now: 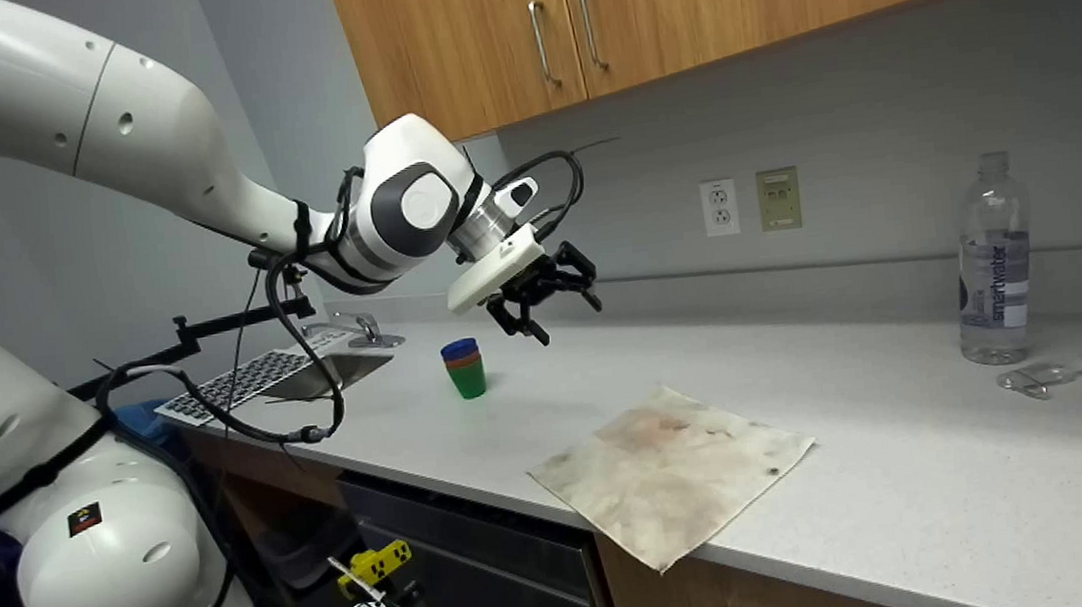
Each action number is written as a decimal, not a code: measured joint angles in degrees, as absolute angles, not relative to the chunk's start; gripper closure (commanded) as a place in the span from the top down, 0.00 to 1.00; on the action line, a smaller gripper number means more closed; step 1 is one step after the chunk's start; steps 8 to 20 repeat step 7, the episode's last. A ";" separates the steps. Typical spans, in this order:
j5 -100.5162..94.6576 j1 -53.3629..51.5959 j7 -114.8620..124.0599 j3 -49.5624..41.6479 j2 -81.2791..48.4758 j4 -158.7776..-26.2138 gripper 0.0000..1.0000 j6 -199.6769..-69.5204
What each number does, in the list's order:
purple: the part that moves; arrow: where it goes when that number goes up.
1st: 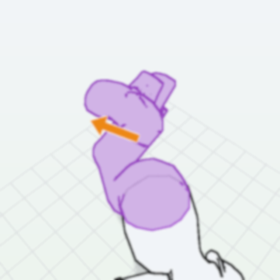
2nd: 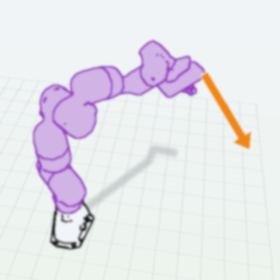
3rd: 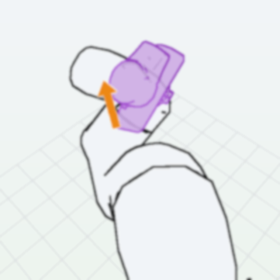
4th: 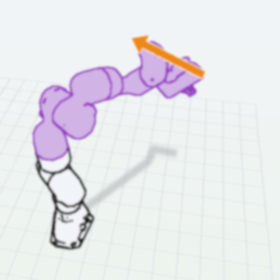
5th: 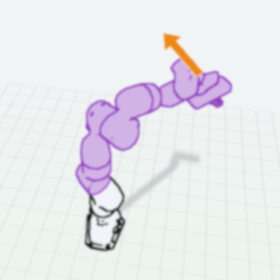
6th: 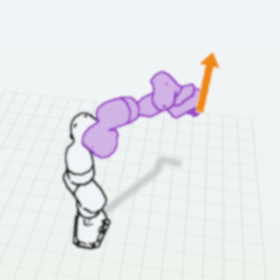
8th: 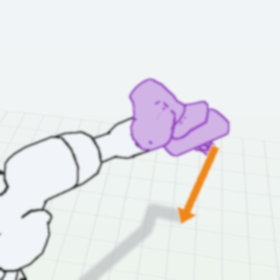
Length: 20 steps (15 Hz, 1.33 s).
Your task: Unfold the towel
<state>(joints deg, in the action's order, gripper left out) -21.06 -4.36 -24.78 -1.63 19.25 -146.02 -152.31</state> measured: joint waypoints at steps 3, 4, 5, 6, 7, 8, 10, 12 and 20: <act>-20.98 -4.36 -24.78 -1.67 19.42 -146.24 1.00 -152.31; -20.97 -4.36 -24.78 -1.68 19.42 -146.30 1.00 -152.31; -20.97 -4.36 -24.78 -1.68 19.42 -146.35 1.00 -152.31; -20.97 -4.36 -24.78 -1.69 19.42 -146.39 1.00 -152.31; -20.97 -4.36 -24.78 -1.69 19.42 -146.42 1.00 -152.30; -20.97 -4.36 -24.78 -1.69 19.42 -146.42 1.00 -152.30; -20.97 -4.36 -24.78 -1.69 19.42 -146.42 1.00 -152.30; -20.97 -4.36 -24.78 -1.69 19.42 -146.42 1.00 -152.30; -20.97 -4.36 -24.78 -1.69 19.42 -146.42 1.00 -152.30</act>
